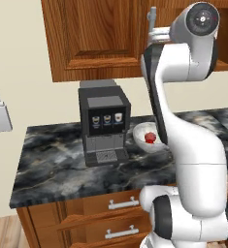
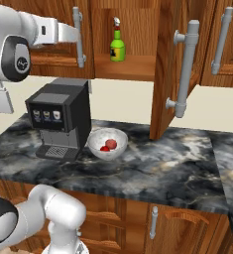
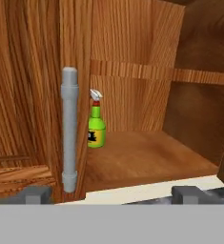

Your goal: Open the cabinet. Pick the apple and peach from the cabinet and place them into the bowl. Then close the cabinet.

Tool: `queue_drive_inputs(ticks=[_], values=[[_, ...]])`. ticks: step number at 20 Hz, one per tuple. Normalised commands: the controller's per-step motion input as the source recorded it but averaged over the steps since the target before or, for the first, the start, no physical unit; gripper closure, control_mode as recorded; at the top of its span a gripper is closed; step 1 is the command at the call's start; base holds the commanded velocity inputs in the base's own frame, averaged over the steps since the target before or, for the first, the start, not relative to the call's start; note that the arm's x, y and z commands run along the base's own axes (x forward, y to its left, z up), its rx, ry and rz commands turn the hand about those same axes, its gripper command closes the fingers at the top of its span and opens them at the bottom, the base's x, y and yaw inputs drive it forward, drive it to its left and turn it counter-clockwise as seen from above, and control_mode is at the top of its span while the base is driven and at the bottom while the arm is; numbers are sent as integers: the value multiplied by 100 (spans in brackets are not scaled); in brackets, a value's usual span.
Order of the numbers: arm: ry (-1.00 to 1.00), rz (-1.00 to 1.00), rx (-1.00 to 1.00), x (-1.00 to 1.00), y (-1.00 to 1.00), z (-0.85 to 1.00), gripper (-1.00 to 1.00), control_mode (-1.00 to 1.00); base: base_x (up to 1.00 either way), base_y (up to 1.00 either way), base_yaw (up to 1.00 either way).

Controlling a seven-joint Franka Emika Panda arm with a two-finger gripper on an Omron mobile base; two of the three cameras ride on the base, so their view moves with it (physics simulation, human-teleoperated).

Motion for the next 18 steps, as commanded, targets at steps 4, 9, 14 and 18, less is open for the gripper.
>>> queue_drive_inputs(ticks=[4,9,14,18], values=[[39,-1,11,-100,1,-35,-100,-100,0,0,0],[29,2,1,-65,8,-77,-100,-100,0,0,0],[2,0,0,-11,1,-13,-100,-100,0,0,0],[5,0,0,-91,0,-46,-100,-100,0,0,0]])
